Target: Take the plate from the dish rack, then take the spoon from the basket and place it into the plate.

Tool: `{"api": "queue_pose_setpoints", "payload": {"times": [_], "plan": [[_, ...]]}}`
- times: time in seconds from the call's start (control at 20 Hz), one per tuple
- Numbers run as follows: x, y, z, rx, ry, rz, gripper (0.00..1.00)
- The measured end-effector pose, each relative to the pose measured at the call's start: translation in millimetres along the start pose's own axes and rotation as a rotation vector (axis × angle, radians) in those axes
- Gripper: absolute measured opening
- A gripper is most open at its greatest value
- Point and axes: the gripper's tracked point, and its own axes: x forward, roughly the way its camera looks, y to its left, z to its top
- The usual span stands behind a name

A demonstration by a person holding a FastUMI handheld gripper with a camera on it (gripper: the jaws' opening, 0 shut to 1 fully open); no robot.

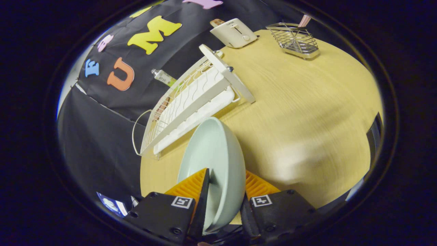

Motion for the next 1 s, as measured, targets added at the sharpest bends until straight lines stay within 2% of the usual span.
{"api": "queue_pose_setpoints", "payload": {"times": [0.15,0.3,0.35,0.6,0.85,0.9,0.95,1.0], "plan": [[-3.4,-5.1,10.1,-0.049,-0.038,-0.023,0.54],[-11.6,-20.3,24.6,-0.127,-0.11,-0.098,0.58],[-16.0,-23.8,30.5,-0.142,-0.132,-0.112,0.62],[-50.4,-38.7,50.0,-0.292,-0.277,-0.145,0.63],[-115.6,-65.9,82.0,-0.504,-0.546,-0.245,0.65],[-129.3,-72.8,87.6,-0.524,-0.599,-0.26,0.68],[-142.7,-79.2,93.9,-0.53,-0.642,-0.266,0.86],[-153.7,-87.6,98.6,-0.524,-0.677,-0.266,0.89]]}}
